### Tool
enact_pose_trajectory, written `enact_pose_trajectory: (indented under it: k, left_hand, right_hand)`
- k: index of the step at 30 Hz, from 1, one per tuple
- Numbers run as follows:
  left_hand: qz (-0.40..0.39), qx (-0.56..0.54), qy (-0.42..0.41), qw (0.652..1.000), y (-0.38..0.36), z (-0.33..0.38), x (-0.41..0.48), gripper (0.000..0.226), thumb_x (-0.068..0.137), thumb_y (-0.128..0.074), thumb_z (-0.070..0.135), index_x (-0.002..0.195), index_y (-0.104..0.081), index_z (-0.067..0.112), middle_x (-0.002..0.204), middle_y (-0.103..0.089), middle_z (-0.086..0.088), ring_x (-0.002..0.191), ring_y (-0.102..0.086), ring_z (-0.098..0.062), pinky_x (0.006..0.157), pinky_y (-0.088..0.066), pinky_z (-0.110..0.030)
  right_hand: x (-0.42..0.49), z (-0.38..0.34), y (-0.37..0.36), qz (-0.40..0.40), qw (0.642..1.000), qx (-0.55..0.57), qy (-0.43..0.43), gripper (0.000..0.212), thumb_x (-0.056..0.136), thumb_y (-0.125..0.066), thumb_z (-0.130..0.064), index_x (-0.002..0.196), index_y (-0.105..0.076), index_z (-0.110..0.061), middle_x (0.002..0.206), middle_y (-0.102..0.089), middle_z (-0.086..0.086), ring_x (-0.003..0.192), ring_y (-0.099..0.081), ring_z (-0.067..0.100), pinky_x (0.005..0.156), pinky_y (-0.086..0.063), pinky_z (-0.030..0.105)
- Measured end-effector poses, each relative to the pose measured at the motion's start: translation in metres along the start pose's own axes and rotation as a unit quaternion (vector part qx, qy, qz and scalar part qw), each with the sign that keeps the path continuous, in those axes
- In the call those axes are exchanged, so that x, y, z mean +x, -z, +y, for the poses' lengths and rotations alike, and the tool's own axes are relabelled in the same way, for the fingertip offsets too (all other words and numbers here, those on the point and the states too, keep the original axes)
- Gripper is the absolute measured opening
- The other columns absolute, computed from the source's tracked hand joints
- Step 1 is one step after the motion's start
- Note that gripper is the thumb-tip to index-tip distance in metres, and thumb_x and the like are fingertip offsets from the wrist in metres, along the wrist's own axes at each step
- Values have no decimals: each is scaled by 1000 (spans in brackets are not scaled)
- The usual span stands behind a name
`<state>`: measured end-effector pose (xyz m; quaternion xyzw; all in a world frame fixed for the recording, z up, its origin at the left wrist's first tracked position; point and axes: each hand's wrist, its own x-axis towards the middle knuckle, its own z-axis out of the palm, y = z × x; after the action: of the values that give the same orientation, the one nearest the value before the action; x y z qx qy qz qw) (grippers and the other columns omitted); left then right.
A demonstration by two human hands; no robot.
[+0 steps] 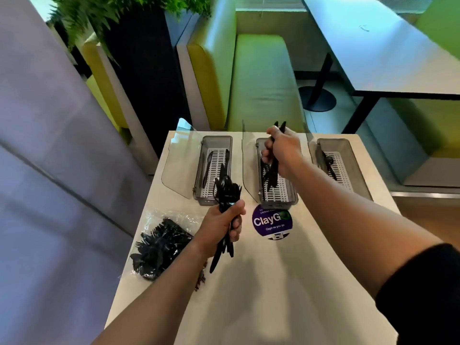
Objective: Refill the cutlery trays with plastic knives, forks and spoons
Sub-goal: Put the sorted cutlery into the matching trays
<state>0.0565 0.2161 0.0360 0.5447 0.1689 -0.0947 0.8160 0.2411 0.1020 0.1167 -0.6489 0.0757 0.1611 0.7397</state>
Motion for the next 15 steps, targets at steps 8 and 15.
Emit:
enact_pose_trajectory:
  k: [8,15]
  left_hand:
    - [73,-27,-19,997,51,14,-18,40,81,-69,48,83,-62,9,56,-47,-3,40,-44,-14,45,-36,-25]
    - [110,-57,-18,992,75,10,-16,45,76,-71,52,88,-62,10,57,-48,-2,40,-42,-13,42,-37,-23]
  right_hand:
    - [28,28,-90,-82,979,-100,-157,16,105,-50,-19,91,-52,-12,59,-43,-1,38,-35,7,33,-32,19]
    - [39,70,-128,-114,950,-219,-191,18,101,-37,-1,87,-47,-5,81,-54,14,55,-54,19,43,-51,26]
